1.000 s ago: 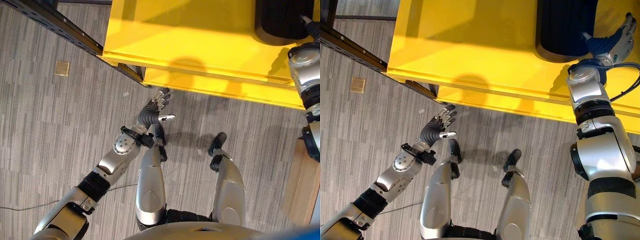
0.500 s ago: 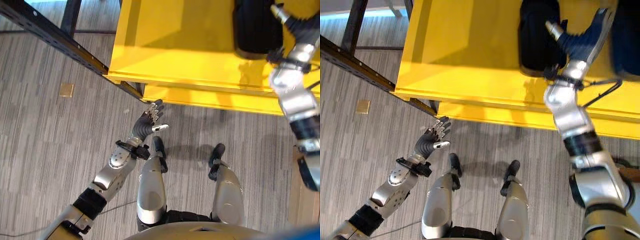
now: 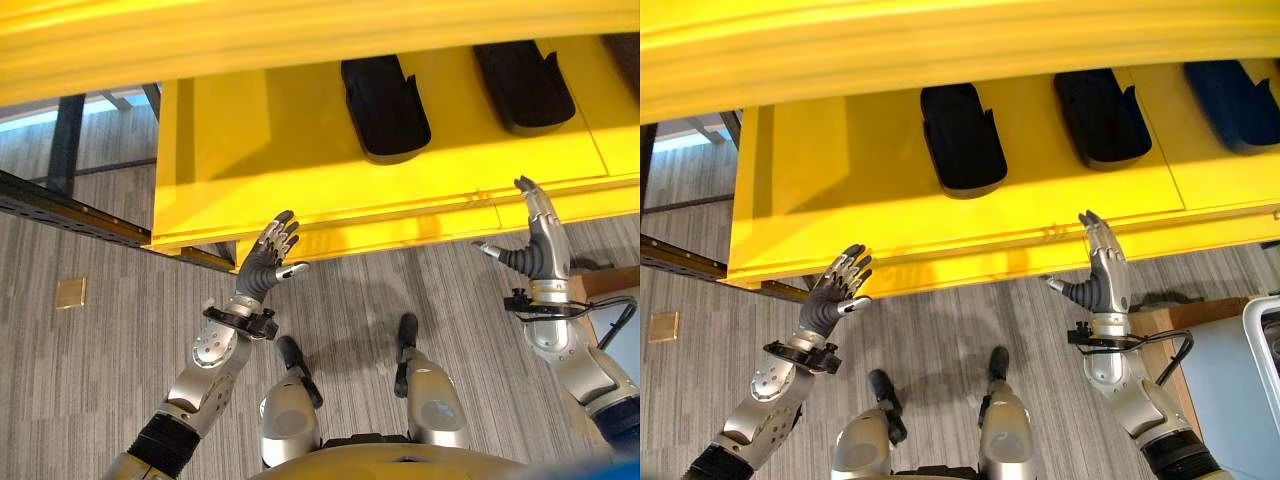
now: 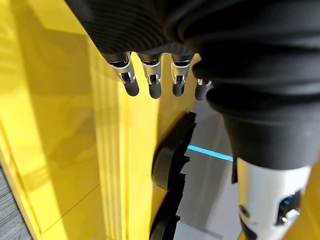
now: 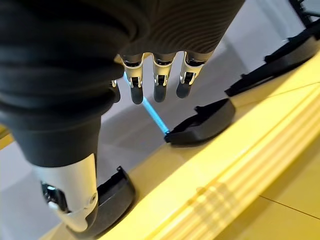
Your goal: Move parts from the plastic box to the shelf.
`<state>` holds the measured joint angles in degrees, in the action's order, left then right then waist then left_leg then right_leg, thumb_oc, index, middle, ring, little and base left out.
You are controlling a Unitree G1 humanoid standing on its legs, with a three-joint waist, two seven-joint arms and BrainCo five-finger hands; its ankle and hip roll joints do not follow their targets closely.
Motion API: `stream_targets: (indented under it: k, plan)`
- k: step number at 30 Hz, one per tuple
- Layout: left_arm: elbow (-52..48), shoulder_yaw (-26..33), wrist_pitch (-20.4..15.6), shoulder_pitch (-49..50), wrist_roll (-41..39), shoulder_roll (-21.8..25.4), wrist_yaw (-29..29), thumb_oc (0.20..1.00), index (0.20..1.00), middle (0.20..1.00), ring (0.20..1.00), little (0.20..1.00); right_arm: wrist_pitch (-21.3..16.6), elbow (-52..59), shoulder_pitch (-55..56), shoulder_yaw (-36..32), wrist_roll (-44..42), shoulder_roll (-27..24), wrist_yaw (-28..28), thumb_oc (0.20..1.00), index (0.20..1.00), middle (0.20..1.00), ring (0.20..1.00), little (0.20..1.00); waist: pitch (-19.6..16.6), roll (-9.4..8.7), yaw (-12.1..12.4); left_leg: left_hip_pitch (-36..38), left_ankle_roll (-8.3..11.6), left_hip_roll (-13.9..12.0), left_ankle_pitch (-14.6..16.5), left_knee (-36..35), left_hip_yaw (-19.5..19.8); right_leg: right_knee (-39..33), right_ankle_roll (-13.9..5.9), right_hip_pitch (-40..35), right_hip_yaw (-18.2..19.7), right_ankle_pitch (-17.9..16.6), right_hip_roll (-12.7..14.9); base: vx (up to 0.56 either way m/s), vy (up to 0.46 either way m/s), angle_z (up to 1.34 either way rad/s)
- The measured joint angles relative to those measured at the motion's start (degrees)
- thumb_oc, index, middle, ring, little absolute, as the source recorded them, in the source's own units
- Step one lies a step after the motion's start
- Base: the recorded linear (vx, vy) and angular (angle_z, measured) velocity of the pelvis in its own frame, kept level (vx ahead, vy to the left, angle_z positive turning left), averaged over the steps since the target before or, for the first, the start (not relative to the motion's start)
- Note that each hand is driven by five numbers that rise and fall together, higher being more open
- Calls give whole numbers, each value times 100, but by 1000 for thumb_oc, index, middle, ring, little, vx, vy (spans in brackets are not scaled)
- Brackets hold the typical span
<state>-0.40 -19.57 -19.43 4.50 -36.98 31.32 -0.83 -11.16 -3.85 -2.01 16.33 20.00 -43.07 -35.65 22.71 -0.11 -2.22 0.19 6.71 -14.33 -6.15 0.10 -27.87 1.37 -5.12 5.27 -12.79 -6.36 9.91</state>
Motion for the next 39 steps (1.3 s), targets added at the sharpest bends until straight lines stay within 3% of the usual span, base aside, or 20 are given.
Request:
stream_targets:
  k: [5, 6, 8, 12, 16, 24, 39]
  plan:
    - [0, -8, 24, 113, -59, 150, -218, 1000, 1000, 1000, 1000, 1000, -145, -15, -494, 494, 1112, -629, 709, 1000, 1000, 1000, 1000, 1000, -95, -38, 321, -72, 16, -18, 32, 6, 41, -45, -20, 18, -52, 2, 0, 3, -94, 5]
    - [0, -13, 38, 118, -60, 244, -305, 1000, 1000, 1000, 1000, 1000, -165, -49, -707, 830, 1324, -984, 822, 1000, 1000, 1000, 1000, 1000, -82, -61, 395, -123, 11, -22, 5, 9, 89, -54, -21, 30, -97, -4, -2, -6, -80, 11]
    - [0, -16, 56, 105, -62, 410, -308, 1000, 1000, 1000, 1000, 1000, -135, -229, -1040, 1135, 1359, -1199, 1024, 1000, 1000, 1000, 1000, 1000, -72, -112, 511, -125, 16, -47, -3, 11, 107, -56, -15, 18, -138, -4, -22, -3, -70, 8]
    - [6, 7, 159, 11, -61, 581, -315, 1000, 1000, 1000, 1000, 1000, 183, -540, -1809, 1618, 1178, -1185, 1768, 1000, 1000, 1000, 1000, 1000, -4, -222, 640, -197, 14, -74, -67, 22, 199, -51, 20, 15, -241, -8, -39, -19, -66, 11]
    - [17, 14, 248, -210, -58, 547, -413, 1000, 1000, 1000, 1000, 1000, 508, -1065, -1859, 1838, 1052, -1030, 2341, 1000, 1000, 1000, 1000, 1000, 25, -233, 812, -231, 13, -60, -67, 23, 269, -53, 16, -9, -309, -4, -27, 6, -1, 9]
    - [175, 71, 371, -367, -54, 507, -530, 1000, 1000, 1000, 1000, 1000, 703, -2004, -2347, 2009, 1058, -439, 2458, 1000, 1000, 1000, 1000, 1000, 146, -183, 827, -192, 14, -57, -67, 25, 329, -59, 10, -99, -374, 7, -14, 1, -1, 3]
    - [417, 185, 561, -531, 11, 283, -761, 1000, 1000, 1000, 1000, 1000, 797, -2763, -3221, 2142, 1064, -350, 2663, 1000, 1000, 1000, 1000, 1000, 162, -97, 961, -114, 9, -31, -70, 30, 341, -43, 9, -175, -388, 21, 22, 0, 0, 0]
